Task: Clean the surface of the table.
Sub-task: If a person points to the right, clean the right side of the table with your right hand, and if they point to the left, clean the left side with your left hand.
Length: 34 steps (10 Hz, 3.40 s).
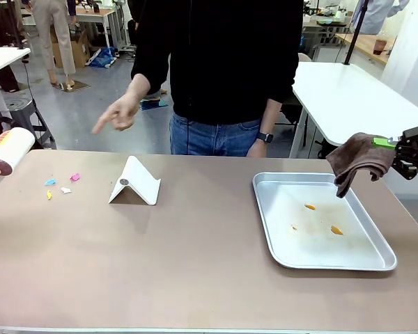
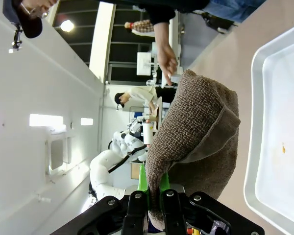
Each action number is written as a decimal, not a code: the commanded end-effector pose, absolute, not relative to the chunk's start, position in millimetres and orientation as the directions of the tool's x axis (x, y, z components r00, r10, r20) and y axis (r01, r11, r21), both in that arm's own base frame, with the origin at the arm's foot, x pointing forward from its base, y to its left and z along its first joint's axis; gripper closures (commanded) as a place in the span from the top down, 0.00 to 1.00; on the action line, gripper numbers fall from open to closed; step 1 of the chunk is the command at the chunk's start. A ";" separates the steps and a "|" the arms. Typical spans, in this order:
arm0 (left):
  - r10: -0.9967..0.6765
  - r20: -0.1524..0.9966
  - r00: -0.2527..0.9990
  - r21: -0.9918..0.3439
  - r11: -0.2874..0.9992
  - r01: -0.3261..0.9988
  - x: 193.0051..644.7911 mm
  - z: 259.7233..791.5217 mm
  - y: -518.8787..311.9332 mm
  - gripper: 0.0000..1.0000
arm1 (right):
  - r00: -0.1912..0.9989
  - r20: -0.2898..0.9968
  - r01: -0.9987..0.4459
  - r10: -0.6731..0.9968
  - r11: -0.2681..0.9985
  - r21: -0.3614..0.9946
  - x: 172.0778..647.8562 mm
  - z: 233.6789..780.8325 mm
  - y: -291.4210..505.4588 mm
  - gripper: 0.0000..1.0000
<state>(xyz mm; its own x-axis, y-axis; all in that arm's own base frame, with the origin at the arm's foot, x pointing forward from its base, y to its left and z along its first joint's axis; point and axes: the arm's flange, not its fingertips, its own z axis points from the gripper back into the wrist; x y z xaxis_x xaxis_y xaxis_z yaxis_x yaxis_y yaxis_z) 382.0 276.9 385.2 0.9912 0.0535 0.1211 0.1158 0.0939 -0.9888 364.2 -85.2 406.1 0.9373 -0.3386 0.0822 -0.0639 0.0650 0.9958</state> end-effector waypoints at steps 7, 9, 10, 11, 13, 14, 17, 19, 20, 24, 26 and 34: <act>0.056 0.143 0.988 -0.987 0.080 0.138 380.2 388.0 277.7 0.23 | 0.941 0.080 -0.064 -0.328 0.059 0.996 362.0 408.0 -85.2 0.09; 0.056 0.143 0.988 -0.987 0.080 0.138 380.2 388.0 277.7 0.23 | 0.941 0.080 -0.064 -0.328 0.059 0.996 362.0 408.0 -85.2 0.09; 0.056 0.143 0.988 -0.987 0.080 0.138 380.2 388.0 277.7 0.23 | 0.941 0.080 -0.064 -0.328 0.059 0.996 362.0 408.0 -85.2 0.09; 0.053 0.121 0.991 -0.989 0.094 0.116 382.0 385.3 276.9 0.23 | 0.941 0.080 -0.064 -0.328 0.059 0.996 362.0 408.0 -85.2 0.09; 0.161 0.136 0.978 -0.959 0.269 0.089 395.4 384.7 281.8 0.23 | 0.941 0.080 -0.064 -0.328 0.059 0.996 362.0 408.0 -85.2 0.09; 0.186 0.116 0.976 -0.949 0.310 0.054 400.3 383.9 287.7 0.23 | 0.941 0.080 -0.064 -0.328 0.059 0.996 362.0 408.0 -85.2 0.09; 0.253 0.115 0.961 -0.904 0.428 -0.005 423.6 376.8 299.1 0.23 | 0.941 0.080 -0.064 -0.328 0.059 0.996 362.0 408.0 -85.2 0.09; 0.223 0.081 0.971 -0.880 0.473 -0.035 447.1 365.7 299.2 0.23 | 0.941 0.080 -0.064 -0.328 0.059 0.996 362.0 408.0 -85.2 0.09; 0.251 0.080 0.965 -0.853 0.518 -0.064 458.8 357.9 300.5 0.23 | 0.941 0.080 -0.064 -0.328 0.059 0.996 362.0 408.0 -85.2 0.09; 0.305 0.056 0.951 -0.807 0.575 -0.137 474.5 339.4 314.1 0.23 | 0.941 0.080 -0.064 -0.328 0.059 0.996 362.0 408.0 -85.2 0.09; 0.308 0.026 0.951 -0.803 0.574 -0.163 479.4 329.6 315.6 0.23 | 0.941 0.080 -0.064 -0.328 0.059 0.996 362.0 408.0 -85.2 0.09; 0.280 -0.007 0.960 -0.789 0.588 -0.178 492.4 316.4 289.1 0.23 | 0.941 0.080 -0.064 -0.328 0.059 0.996 362.0 408.0 -85.2 0.09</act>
<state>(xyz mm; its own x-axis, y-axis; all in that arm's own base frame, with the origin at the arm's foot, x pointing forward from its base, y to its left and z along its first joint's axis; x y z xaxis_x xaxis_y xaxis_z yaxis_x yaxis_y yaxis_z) 491.2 298.0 320.5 0.9584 0.2849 0.0174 -0.1525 0.5627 -0.8125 364.2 -85.0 405.8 0.9375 -0.3382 0.0815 -0.0632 0.0648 0.9959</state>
